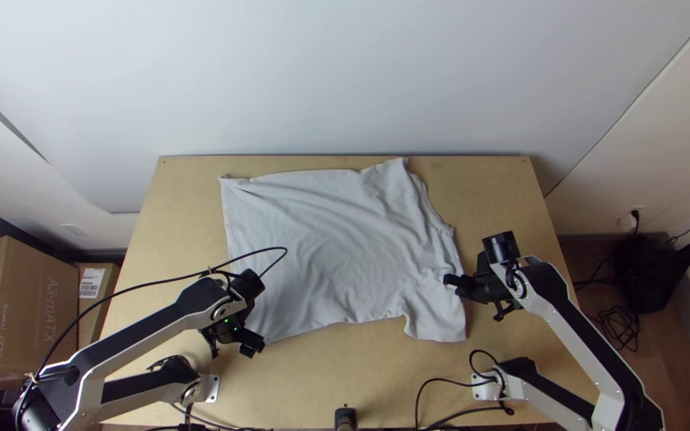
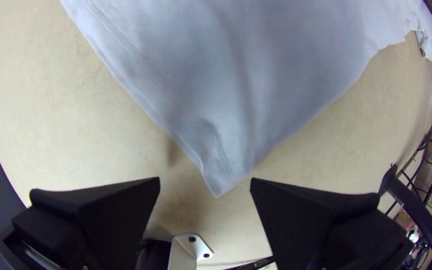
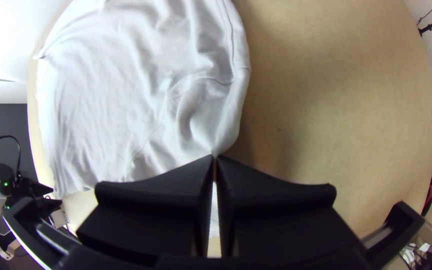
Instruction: Fold the t-shirt
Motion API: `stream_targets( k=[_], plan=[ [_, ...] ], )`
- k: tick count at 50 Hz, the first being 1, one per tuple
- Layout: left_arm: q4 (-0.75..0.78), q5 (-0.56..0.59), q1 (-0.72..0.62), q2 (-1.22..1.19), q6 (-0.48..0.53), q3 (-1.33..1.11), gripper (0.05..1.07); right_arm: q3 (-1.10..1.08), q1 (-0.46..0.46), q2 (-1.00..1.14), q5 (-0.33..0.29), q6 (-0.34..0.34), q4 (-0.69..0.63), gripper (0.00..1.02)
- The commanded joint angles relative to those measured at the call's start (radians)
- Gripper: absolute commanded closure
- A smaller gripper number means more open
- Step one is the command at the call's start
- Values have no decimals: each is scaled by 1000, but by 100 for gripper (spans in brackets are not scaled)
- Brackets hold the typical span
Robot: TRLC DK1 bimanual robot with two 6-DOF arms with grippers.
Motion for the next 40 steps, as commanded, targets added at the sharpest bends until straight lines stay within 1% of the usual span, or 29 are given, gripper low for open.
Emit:
stream_targets(
  k=[1, 4, 5, 7, 9, 11, 15, 17, 18, 21, 25, 29, 32, 34, 40],
  plan=[
    [18, 0, -10, 26, -22, -18, 33, 28, 6, -10, 5, 24, -15, 100],
    [22, -2, -32, 35, -23, -21, 34, 28, 6, -9, 4, 24, -15, 100],
    [24, -2, -36, 38, -23, -23, 40, 29, 6, -9, 4, 24, -14, 100],
    [25, -2, -52, 40, -27, -23, 59, 31, 6, -9, 5, 24, -15, 100],
    [34, -3, -65, 35, -34, -23, 75, 34, 4, -7, 5, 24, -15, 100],
    [42, -3, -75, 26, -31, -24, 83, 37, 0, -7, 5, 24, -15, 100],
    [44, -7, -107, 8, -23, -47, 92, 48, -20, -4, 7, 21, -15, 100],
    [44, -20, -114, -8, -20, -53, 103, 54, -34, -4, 7, 19, -14, 100],
    [44, -26, -118, -15, -22, -52, 105, 57, -40, -3, 7, 18, -14, 100],
    [50, -28, -105, -46, -17, -47, 104, 69, -65, -1, 7, 16, -14, 100],
    [56, -28, -50, -63, 3, -30, 104, 89, -91, -3, 12, 15, -14, 100],
    [56, -26, 36, -61, 35, 0, 104, 107, -108, -4, 28, -1, -14, 100],
    [54, -19, 119, -55, 72, 31, 104, 117, -111, -10, 64, -21, -2, 100],
    [71, -20, 163, -55, 76, 48, 104, 126, -111, -18, 65, -28, 5, 100],
    [108, -19, 306, -72, 119, 112, 104, 136, -114, -56, 96, -47, 63, 100]
  ],
)
